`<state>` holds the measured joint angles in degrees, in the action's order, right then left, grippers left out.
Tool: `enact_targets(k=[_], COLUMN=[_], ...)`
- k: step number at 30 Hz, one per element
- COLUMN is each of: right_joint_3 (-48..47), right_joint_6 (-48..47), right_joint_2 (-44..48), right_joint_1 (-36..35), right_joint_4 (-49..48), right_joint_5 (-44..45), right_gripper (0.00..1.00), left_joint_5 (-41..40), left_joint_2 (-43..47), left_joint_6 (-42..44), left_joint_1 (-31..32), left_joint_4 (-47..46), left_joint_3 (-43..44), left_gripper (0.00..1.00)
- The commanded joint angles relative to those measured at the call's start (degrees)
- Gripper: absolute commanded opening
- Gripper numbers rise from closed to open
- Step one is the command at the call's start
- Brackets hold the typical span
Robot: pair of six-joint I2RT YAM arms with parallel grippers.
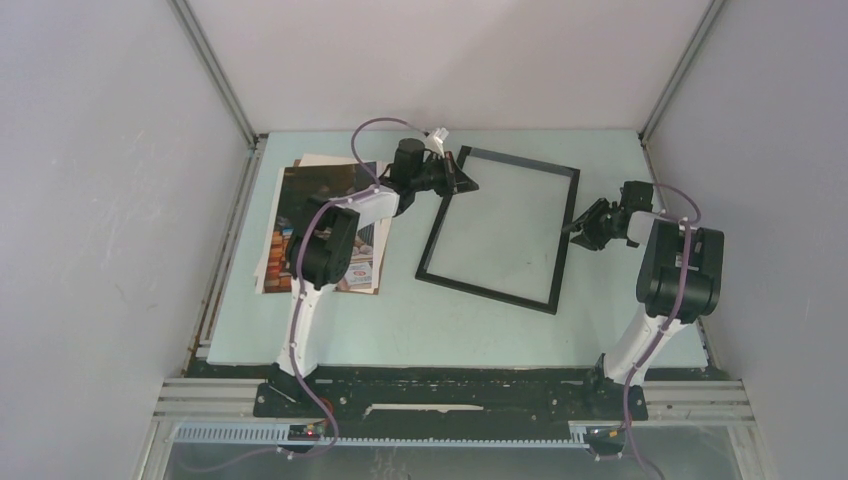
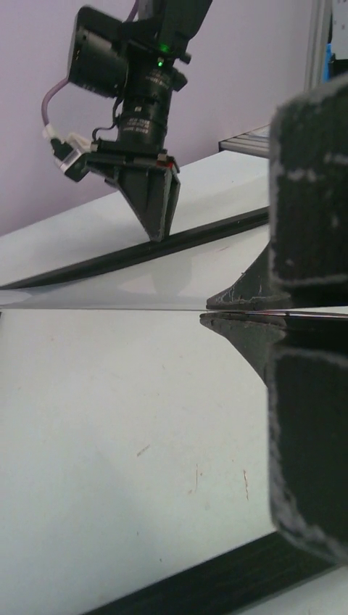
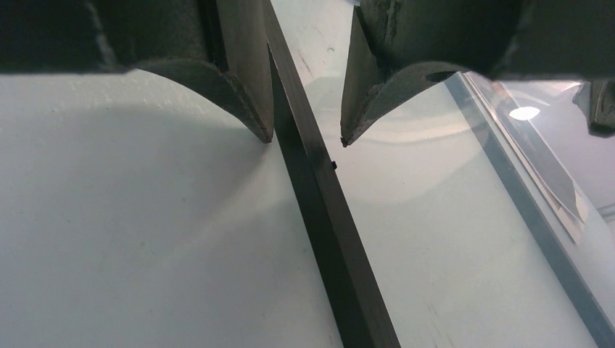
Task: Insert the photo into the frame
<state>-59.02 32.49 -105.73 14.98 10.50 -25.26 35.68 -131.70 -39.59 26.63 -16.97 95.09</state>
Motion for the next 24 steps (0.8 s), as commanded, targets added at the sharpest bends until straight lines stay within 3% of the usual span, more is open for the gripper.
enact_targets(k=[1, 12, 15, 21, 24], right_joint_3=[-2.0, -2.02, -2.01, -2.06, -2.03], right_joint_6=[0.33, 0.57, 0.64, 0.49, 0.58], right_joint_2=[-0.53, -1.9, -2.26, -2.35, -2.7], right_joint_1=[-0.13, -0.04, -0.04, 0.05, -0.04], right_joint_4=[-1.17, -1.68, -1.96, -2.08, -2.23], right_joint_5=[0.02, -0.07, -0.38, -0.32, -0.51], right_gripper=[0.47, 0.39, 0.37, 0.37, 0.37], left_joint_5=[3.96, 5.93, 6.28, 6.24, 5.26], left_joint_2=[5.76, 8.03, 6.95, 3.17, 4.37], left_joint_6=[0.13, -5.84, -8.83, -24.38, -27.25], left_joint_1=[0.94, 1.49, 1.32, 0.46, 0.52], left_joint_4=[-7.32, -15.52, -13.91, -14.91, -16.23], left_joint_3=[-2.44, -7.49, -6.05, -3.03, -3.88], left_gripper=[0.0, 0.0, 0.0, 0.0, 0.0])
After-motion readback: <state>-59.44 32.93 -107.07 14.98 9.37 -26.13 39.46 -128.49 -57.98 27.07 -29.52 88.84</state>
